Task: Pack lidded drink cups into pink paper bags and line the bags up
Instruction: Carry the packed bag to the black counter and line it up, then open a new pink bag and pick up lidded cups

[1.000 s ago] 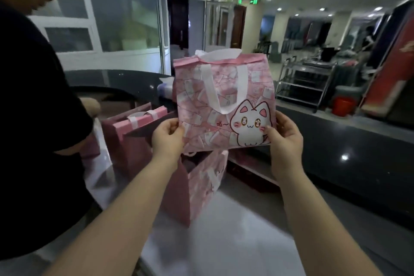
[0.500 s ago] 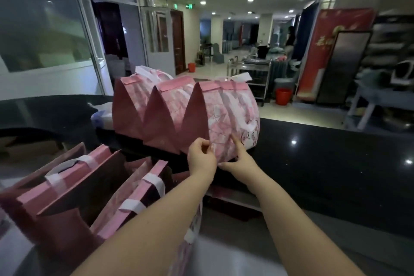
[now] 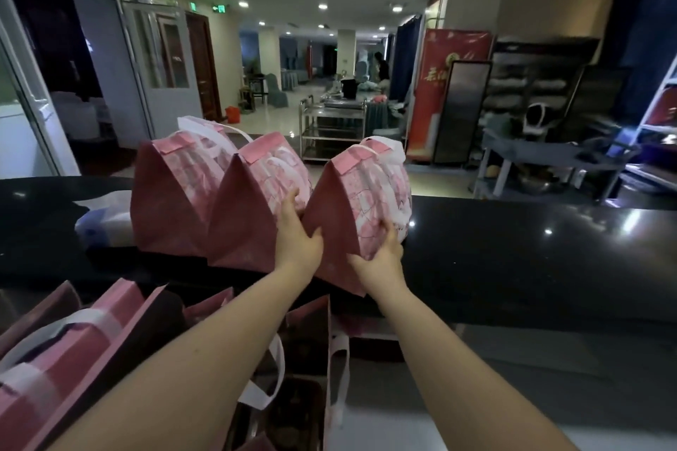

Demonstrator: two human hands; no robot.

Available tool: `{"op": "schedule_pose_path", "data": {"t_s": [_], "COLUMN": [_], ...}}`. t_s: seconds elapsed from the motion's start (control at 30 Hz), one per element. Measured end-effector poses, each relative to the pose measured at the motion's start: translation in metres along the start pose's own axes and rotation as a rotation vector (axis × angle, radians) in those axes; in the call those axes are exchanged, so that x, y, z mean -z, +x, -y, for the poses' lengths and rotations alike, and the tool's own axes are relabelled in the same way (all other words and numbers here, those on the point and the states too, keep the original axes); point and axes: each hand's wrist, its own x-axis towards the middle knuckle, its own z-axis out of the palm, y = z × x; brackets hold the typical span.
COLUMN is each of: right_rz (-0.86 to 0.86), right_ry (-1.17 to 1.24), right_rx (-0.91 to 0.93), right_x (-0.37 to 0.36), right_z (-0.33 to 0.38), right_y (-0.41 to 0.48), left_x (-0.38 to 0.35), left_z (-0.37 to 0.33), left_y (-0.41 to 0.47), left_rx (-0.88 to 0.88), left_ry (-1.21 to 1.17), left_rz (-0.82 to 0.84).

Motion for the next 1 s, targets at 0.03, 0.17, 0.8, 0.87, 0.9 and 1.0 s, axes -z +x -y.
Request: {"op": "schedule_pose_path", "data": {"t_s": [0.03, 0.17, 0.8, 0.87, 0.9, 1.0], "right_rz": [-0.041, -0.088, -0.018, 0.296, 0.441, 0.566], "right_ry": [0.0, 0.061, -0.138, -0.348, -0.523, -0.959], "right_rx": [-0.012, 0.027, 0.583, 0.635, 0.633, 0.685], "right_x": [-0.001, 0.003, -0.002, 0.002, 0.001, 0.003], "right_z": [-0.004, -0.02, -0.007, -0.009, -0.011, -0.023], "right_y": [-0.001, 0.0, -0.027, -0.039, -0.043, -0.056], "left_x": [-0.001, 0.004, 0.049, 0.058, 0.061, 0.069], "left_z": [0.005, 0.027, 0.031, 0.025, 0.02, 0.002], "left_y": [0.0, -0.005, -0.04, -0.063, -0.074, -0.115], "left_rx": [0.029, 0.015, -0.135, -0.136, -0.112, -0.03], "left_ry": [-0.015, 0.132, 0.429, 0.558, 0.605, 0.633], "left_rz": [0.021, 0.028, 0.132, 0.252, 0.278, 0.236]}}
